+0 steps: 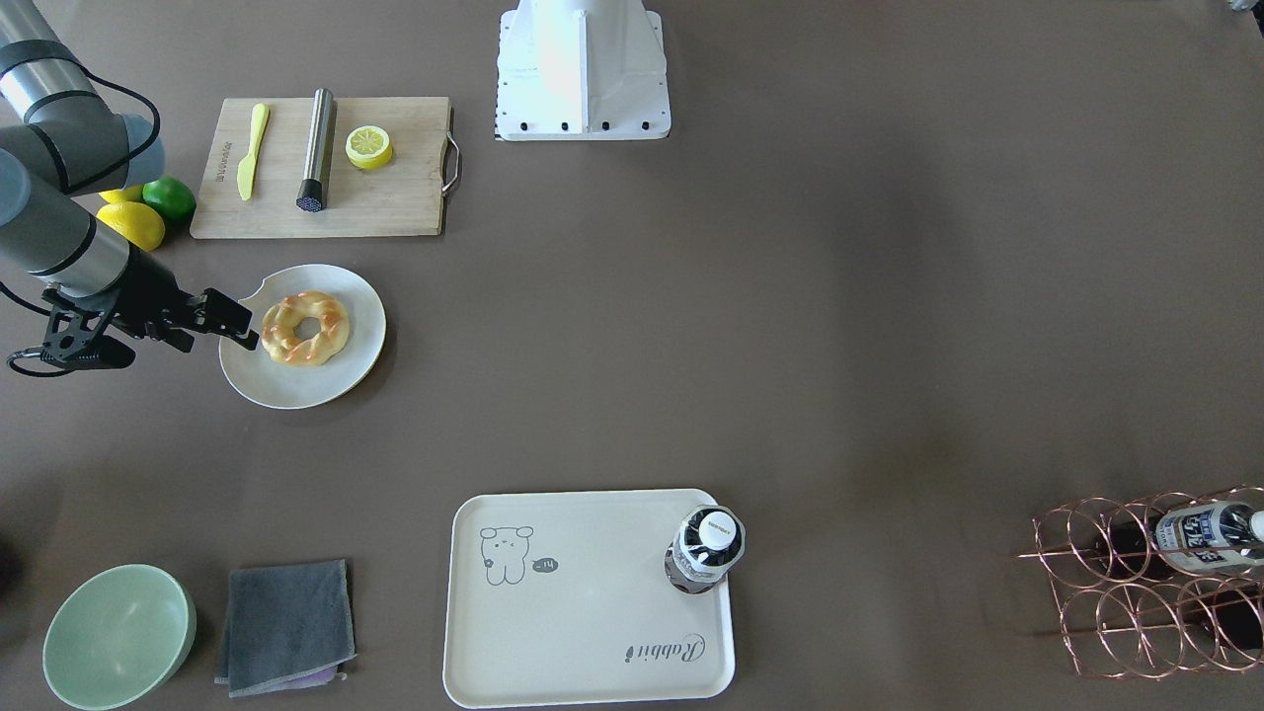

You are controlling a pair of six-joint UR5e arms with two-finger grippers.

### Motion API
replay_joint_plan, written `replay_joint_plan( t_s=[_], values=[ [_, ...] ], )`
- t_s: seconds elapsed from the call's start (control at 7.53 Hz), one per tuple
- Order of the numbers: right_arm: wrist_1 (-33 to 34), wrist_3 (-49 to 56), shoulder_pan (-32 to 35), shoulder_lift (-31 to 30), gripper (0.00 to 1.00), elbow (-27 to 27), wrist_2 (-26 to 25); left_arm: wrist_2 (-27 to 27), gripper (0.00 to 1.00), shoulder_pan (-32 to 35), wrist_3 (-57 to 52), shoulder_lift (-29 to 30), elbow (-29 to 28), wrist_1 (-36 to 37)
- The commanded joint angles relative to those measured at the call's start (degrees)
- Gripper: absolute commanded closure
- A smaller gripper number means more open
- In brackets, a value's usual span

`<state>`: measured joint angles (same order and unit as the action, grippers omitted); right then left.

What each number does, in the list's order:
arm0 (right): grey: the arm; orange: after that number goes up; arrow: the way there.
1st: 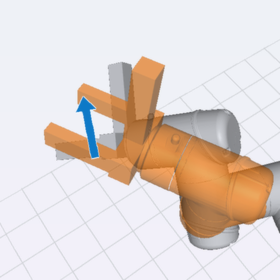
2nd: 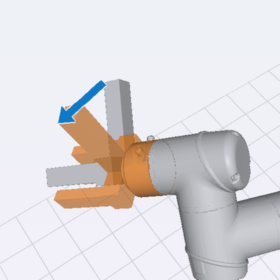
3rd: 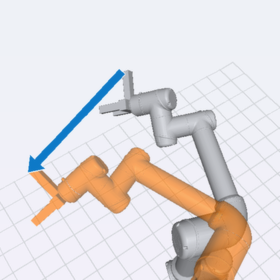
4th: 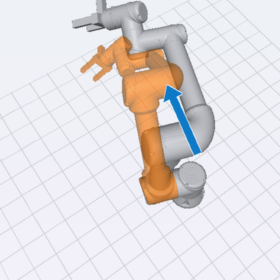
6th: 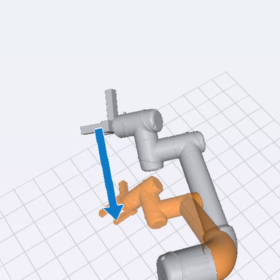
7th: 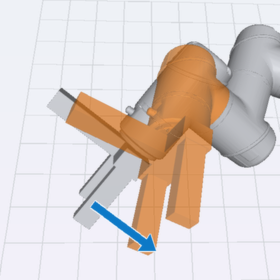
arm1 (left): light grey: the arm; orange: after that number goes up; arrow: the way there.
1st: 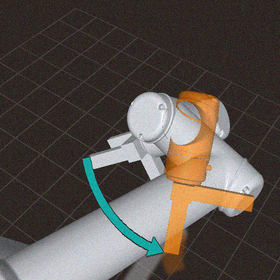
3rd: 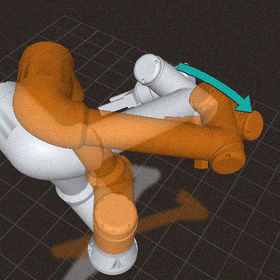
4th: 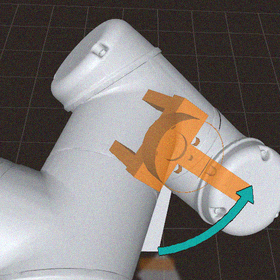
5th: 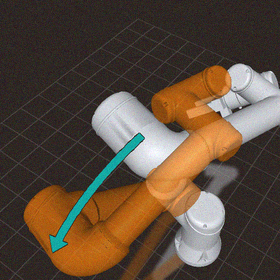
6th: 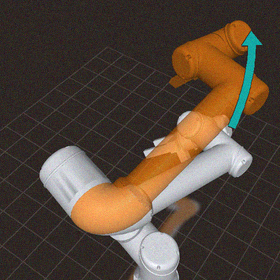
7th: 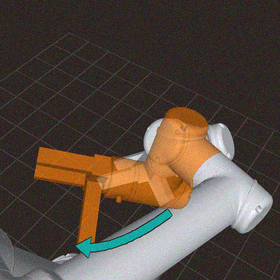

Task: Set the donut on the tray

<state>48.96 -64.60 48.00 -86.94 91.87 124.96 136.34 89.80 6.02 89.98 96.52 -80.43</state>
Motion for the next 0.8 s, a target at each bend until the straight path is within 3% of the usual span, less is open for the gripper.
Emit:
replay_joint_plan(
  t_s=[0.0,0.53,0.66],
  values=[
    [-0.2,0.0,-0.3,-0.8,1.0,0.3,-2.6,0.0,0.02,0.0,-0.1,-0.2,-0.2,0.0],
    [-0.2,-1.4,0.2,-2.3,1.0,5.7,-2.2,0.0,0.02,0.0,-0.1,-0.2,-0.1,0.0],
    [-0.2,-2.4,2.0,-2.5,1.0,7.2,0.6,0.0,0.02,0.0,-0.1,-0.1,0.0,0.0]
  ],
)
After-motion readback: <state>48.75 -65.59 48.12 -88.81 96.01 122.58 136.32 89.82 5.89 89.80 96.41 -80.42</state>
